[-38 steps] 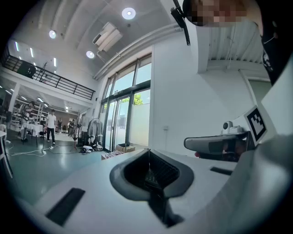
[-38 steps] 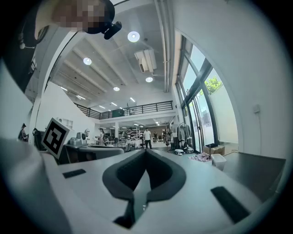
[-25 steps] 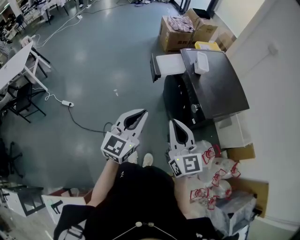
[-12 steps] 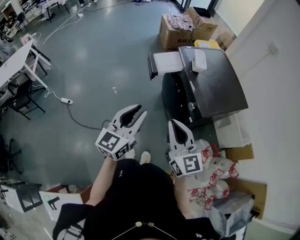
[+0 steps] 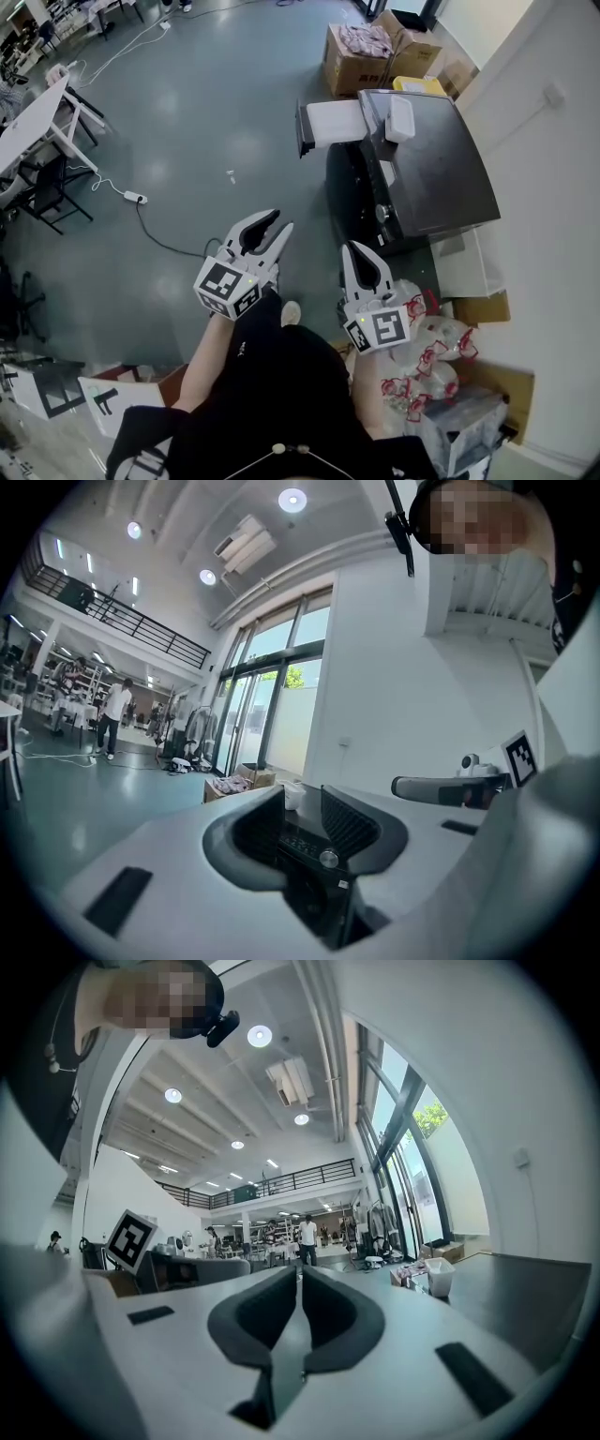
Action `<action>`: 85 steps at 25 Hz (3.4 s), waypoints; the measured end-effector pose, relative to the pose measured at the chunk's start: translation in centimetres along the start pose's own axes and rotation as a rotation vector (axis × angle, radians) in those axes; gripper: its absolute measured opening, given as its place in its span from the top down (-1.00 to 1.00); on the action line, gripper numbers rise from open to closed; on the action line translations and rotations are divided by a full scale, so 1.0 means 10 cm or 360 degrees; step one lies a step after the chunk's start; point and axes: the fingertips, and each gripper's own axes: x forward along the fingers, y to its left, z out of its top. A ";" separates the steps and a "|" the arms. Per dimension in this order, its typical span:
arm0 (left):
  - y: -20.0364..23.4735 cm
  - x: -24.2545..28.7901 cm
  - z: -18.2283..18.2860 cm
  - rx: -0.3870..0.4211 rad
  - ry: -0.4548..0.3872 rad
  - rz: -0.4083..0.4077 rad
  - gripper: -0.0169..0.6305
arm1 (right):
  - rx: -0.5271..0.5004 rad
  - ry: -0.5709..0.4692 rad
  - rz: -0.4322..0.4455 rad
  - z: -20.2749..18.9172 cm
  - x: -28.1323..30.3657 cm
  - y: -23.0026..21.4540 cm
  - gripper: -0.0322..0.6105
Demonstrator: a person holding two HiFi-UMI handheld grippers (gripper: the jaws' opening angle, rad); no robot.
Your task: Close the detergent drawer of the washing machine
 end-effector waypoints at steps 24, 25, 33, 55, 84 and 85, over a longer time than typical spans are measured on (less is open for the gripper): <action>1.85 1.46 0.03 -0.0161 0.0071 -0.0052 0.58 | -0.0073 0.0296 0.0032 -0.35 2.23 -0.70 0.65; 1.93 1.53 0.00 -0.0172 0.0092 -0.0056 0.57 | -0.0076 0.0323 0.0029 -0.39 2.32 -0.73 0.64; 2.56 2.19 -0.44 -0.0539 0.0266 -0.0092 0.42 | -0.0031 0.0655 -0.0075 -1.10 2.89 -1.24 0.59; 3.30 3.37 -2.08 -0.1054 0.0828 0.0296 0.36 | 0.0097 0.1405 0.0196 -2.93 3.82 -1.63 0.66; 3.14 3.58 -1.99 -0.1105 0.0870 0.0205 0.36 | 0.0124 0.1368 0.0195 -2.53 3.73 -1.71 0.78; 3.12 3.59 -1.97 -0.1110 0.0867 0.0198 0.36 | 0.0133 0.1366 0.0189 -2.53 3.73 -1.72 0.78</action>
